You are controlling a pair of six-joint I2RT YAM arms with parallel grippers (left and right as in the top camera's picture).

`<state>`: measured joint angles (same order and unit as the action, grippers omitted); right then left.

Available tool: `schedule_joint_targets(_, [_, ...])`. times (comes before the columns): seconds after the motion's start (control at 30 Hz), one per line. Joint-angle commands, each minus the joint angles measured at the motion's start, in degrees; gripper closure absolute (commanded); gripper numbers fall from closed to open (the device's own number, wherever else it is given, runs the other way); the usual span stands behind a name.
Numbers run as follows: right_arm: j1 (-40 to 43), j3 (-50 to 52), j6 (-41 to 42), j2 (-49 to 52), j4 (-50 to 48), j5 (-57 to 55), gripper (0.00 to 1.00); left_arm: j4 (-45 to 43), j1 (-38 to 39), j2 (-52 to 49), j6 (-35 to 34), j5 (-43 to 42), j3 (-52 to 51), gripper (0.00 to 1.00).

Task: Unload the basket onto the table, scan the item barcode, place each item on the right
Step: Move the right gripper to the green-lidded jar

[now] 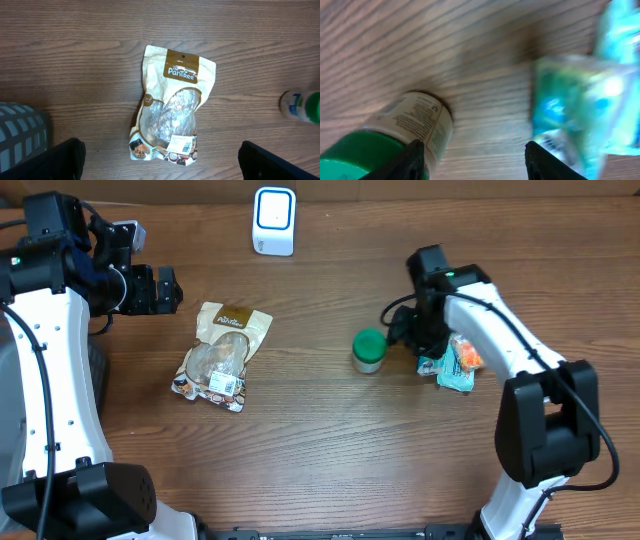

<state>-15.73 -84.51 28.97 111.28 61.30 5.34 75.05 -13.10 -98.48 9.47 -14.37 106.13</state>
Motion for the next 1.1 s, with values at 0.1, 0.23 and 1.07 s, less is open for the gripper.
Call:
schedule_joint_targets(0.1, [-13.8,0.2,1.0,0.0,1.0,9.5,0.38,-0.1,0.4,0.7,1.3,-0.5,0.9,0.00])
schedule_joint_targets(0.23, [-17.9,-0.3,-4.3,0.0,-4.1,14.3,0.37,-0.1,0.4,0.7,1.3,-0.5,0.9,0.00])
schedule_joint_targets(1.07, [-18.9,-9.7,-23.5,2.6,-11.3,-4.7,0.27,-0.1,0.4,0.7,1.3,-0.5,0.9,0.00])
